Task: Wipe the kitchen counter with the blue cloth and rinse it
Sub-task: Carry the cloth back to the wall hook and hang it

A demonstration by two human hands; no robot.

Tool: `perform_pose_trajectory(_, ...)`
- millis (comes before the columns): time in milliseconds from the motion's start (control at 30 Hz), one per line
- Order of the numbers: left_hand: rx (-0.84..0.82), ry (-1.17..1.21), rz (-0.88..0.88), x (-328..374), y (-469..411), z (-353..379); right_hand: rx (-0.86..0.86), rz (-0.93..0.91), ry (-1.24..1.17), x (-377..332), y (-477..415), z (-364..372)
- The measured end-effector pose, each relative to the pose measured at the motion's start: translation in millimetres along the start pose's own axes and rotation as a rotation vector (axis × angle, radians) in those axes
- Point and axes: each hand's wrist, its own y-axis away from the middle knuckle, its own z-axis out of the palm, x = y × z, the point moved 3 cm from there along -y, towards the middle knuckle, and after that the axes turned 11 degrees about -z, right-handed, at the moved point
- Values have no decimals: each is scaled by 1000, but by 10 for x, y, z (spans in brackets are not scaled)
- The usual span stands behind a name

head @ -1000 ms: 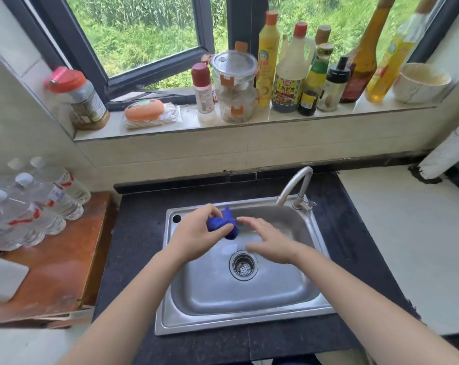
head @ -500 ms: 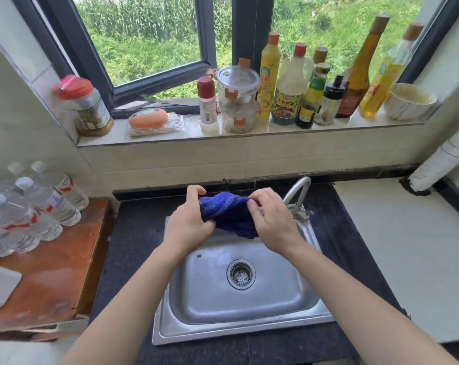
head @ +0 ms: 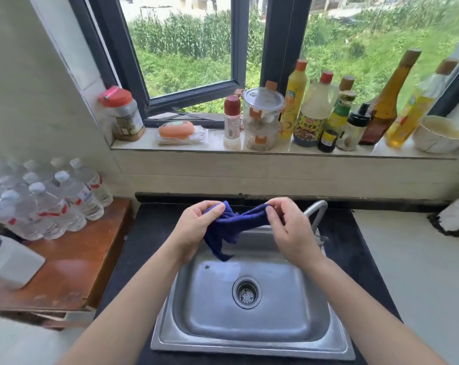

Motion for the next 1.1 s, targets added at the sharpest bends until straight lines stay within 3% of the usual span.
perform_pose_trajectory(100, 238, 154, 35, -13, -23, -35, -568, 36, 81, 120, 158, 119)
perform_pose_trajectory(233, 503, 228, 106, -53, 72, 34, -763, 101, -15, 190, 272, -25)
perform_pose_trajectory(333, 534, 127, 140, -82, 291, 190, -1009, 100, -105, 201, 414, -11)
perform_pose_trajectory(400, 512, -29, 188, -92, 519, 298, -983, 61, -178, 252, 458, 37)
perform_pose_trajectory(533, 550, -293, 262, -96, 1088, 402, -614, -102, -375, 67, 279, 169)
perform_pose_trajectory(733, 703, -455, 269, -159, 1939, 197, -840, -424, -572, -1066, 289, 519)
perform_pose_trajectory(900, 937, -466, 235, -309, 2811, -283, -841, -383, -677, -1737, 549, 849)
perform_pose_trajectory(1100, 1130, -556, 69, -821, 4114, -960, -892, -712, -600, -2921, 972, 1348)
